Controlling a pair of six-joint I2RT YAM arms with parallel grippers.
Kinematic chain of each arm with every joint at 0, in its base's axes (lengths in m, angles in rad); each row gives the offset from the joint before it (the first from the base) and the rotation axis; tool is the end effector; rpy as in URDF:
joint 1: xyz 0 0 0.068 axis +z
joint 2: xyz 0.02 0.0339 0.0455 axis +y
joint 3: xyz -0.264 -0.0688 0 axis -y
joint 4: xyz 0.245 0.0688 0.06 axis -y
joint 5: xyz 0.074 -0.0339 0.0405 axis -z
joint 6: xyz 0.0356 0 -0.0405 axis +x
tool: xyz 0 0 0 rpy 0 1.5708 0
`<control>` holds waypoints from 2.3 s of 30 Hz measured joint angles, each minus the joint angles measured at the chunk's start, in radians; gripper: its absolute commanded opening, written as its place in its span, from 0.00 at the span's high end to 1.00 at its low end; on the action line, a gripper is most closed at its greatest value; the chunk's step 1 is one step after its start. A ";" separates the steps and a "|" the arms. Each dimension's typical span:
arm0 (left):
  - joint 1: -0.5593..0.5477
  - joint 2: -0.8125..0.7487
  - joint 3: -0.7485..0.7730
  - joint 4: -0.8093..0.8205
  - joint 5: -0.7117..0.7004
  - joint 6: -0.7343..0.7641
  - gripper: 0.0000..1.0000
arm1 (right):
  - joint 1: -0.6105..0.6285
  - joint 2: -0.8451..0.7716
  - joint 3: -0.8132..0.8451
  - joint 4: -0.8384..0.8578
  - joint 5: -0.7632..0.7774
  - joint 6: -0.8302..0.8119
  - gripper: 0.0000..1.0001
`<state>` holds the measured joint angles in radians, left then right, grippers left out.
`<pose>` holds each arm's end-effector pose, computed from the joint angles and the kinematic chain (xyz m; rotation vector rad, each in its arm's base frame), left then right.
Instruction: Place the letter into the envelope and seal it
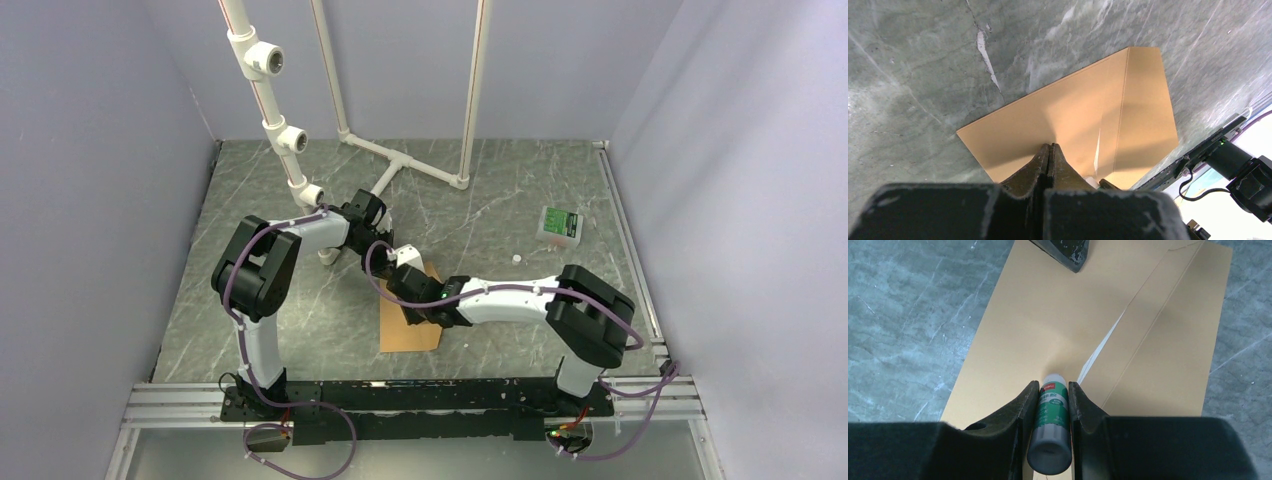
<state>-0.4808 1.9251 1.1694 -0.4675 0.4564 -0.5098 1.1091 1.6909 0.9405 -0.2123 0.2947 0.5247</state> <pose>0.3183 -0.1837 0.1371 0.0771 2.9369 -0.8448 0.1578 0.2940 0.1637 -0.6085 2.4269 0.3178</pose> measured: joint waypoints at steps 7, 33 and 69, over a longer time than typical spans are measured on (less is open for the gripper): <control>0.000 0.001 0.000 0.000 0.001 0.000 0.98 | -0.048 0.058 0.055 0.020 0.002 -0.002 1.00; 0.001 0.002 0.000 0.001 0.004 0.000 0.98 | 0.008 0.037 0.061 -0.068 0.013 0.037 1.00; 0.002 0.002 -0.002 0.003 0.010 -0.003 0.97 | -0.054 0.070 0.122 -0.143 -0.040 0.083 1.00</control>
<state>-0.4793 1.9266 1.1671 -0.4641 0.4667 -0.5125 1.0554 1.7611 1.0626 -0.3553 0.2546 0.6075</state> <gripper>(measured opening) 0.032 0.272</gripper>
